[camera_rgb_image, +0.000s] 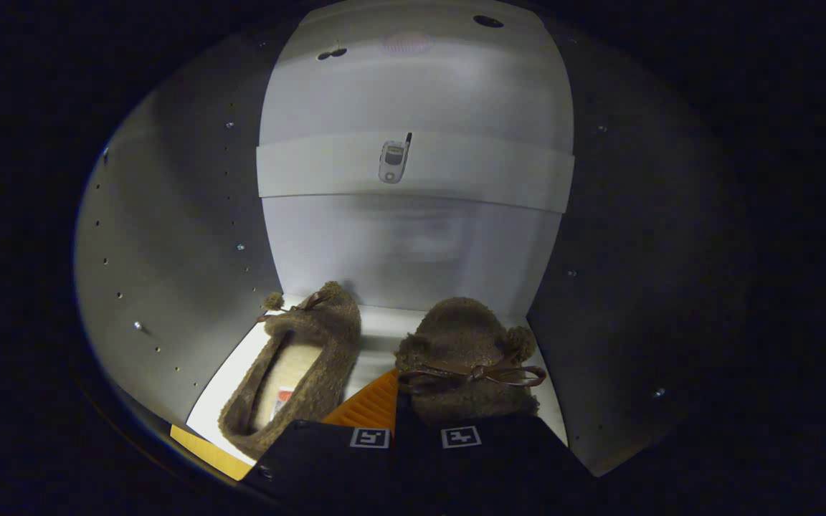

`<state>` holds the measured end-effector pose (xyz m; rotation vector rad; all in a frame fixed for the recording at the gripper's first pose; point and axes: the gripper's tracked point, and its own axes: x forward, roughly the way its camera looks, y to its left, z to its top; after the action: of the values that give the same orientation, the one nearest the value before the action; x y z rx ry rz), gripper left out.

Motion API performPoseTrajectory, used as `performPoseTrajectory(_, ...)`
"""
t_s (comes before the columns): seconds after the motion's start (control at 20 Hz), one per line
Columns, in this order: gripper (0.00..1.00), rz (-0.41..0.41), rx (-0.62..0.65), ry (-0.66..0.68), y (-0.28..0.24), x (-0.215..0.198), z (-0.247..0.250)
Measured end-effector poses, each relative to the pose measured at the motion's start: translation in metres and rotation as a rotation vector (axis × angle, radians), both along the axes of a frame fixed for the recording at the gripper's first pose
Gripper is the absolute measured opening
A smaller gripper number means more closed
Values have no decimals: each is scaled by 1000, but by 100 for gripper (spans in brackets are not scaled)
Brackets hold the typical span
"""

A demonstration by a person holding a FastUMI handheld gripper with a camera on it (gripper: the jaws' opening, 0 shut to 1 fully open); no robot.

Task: Open the shoe cabinet door, grab the shoes and put them into the shoe cabinet, then close the shoe cabinet door.

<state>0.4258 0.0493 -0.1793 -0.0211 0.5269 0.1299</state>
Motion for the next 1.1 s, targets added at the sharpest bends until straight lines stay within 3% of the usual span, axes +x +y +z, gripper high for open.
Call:
performPoseTrajectory(0.5, 13, -42, -19, 19, 1, 31, -22)
performPoseTrajectory(0.6, 23, -26, 3, 40, 8, 25, -23)
performPoseTrajectory(0.8, 70, -13, 7, 53, 12, 8, -14)
performPoseTrajectory(0.95, 97, -4, 14, 56, 12, -9, -7)
performPoseTrajectory(1.1, 98, -36, 5, 26, -1, -20, 6)
